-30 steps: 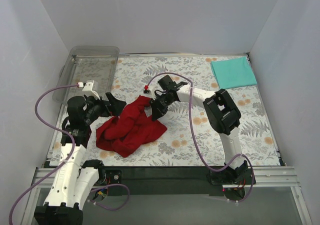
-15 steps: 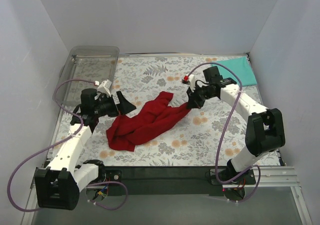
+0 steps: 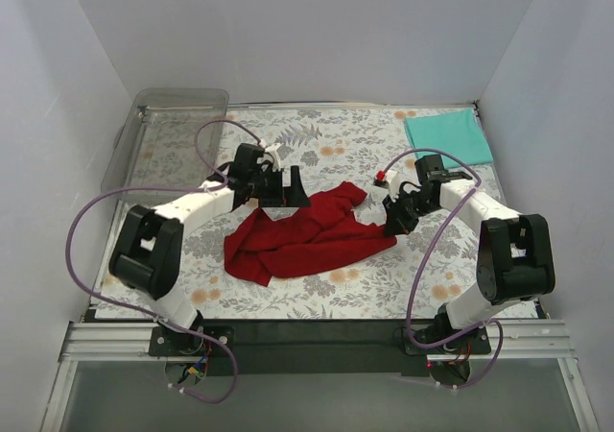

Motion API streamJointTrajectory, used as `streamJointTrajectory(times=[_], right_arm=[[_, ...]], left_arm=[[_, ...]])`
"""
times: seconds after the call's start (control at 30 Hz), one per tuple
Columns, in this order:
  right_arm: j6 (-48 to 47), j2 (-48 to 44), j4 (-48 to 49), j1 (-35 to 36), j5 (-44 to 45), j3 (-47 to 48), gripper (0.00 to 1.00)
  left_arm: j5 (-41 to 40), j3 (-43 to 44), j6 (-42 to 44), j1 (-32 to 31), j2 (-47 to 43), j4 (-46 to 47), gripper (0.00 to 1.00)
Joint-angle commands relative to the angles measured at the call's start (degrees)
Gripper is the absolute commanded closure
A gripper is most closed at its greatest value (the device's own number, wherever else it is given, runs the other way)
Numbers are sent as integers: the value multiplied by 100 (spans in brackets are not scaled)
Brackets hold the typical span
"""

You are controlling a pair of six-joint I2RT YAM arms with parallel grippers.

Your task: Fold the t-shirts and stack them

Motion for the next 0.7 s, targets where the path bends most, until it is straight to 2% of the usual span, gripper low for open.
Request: streamJointTrajectory(times=[0.0,0.1,0.13,0.2,0.23,0.27,0.33,0.37,0.53,0.67], right_arm=[[-94,-160,137,-62,-254,-112,99],[-94,-222,163,-97,-263,-156,99],[-94,-248,154,-114,-263,-156,99],[-94,-266,172,-167,-272,-165,99],[-94,-266,172,-176,-272,-156,99],[-94,-266,181,-193,-281,-165,99],[-94,-266,172,-220,-281,-156,99],[-94,-275,172,-229,-281,-148,99],[-111,-485,146,-386,-79,-25,99],[-199,-775,32,-921,-69,335,99]], left_arm=[[-515,749,294,-247,571,-31,16],[-490,1215,443,-387,1134,-198,22],[-446,1303,461,-414,1292,-242,31],[-341,1522,523,-484,1390,-365,40],[-349,1576,523,-493,1408,-400,48],[-375,1594,514,-502,1373,-410,64],[-480,1568,514,-502,1303,-401,83],[-507,1559,531,-502,1259,-383,100],[-1015,1445,689,-493,645,-436,100],[-1577,1322,839,-449,-269,-453,100]])
